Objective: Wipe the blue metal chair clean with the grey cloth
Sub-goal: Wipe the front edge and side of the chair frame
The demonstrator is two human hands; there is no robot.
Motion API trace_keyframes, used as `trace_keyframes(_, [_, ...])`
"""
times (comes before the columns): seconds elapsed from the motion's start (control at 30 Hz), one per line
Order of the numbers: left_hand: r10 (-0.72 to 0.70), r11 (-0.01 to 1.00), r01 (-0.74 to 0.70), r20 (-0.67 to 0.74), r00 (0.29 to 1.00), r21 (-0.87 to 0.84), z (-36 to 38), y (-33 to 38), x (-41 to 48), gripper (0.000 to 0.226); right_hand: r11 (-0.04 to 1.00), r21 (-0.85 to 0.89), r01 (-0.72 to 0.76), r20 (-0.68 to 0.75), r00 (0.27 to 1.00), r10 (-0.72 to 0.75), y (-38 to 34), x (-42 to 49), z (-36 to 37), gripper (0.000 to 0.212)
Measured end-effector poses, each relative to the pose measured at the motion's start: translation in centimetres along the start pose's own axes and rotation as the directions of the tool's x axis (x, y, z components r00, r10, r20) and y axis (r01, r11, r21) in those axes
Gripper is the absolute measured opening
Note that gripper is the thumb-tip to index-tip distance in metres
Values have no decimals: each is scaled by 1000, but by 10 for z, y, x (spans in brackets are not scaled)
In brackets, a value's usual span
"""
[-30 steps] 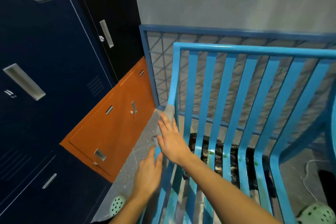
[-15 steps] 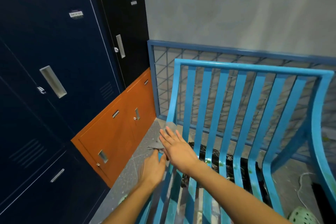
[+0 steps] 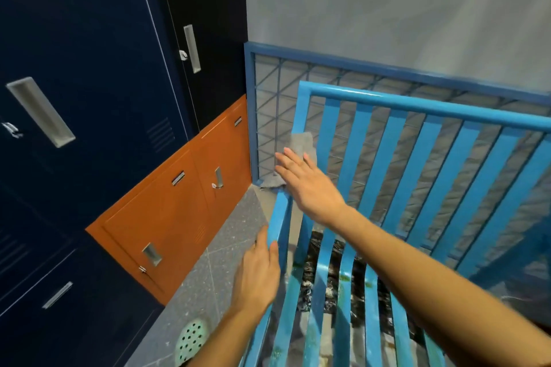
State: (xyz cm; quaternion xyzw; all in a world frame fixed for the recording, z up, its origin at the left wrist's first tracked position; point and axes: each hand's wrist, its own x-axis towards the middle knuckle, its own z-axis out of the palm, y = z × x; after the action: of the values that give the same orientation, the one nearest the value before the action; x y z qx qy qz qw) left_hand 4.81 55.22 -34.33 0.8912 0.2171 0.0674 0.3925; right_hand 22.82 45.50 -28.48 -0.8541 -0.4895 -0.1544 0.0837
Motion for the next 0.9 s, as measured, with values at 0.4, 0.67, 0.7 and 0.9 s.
trace_keyframes(0.4, [-202,800,11,-252,946,-600,-32,20,-20,34,723,607,-329,22,917,399,-157,-97,28,42])
trace_keyframes(0.67, [-193,784,181,43,980,-594,-79,-23,-67,22,711,644,-281,74,948,308,-249,-167,5,38])
trace_keyframes(0.7, [-205,788,213,80,976,-577,-86,-30,-75,22,719,645,-258,67,957,283,-265,-180,2,38])
trace_keyframes(0.9, [-224,819,295,200,954,-492,-108,-40,-108,25,863,501,64,77,990,-119,-290,-217,5,37])
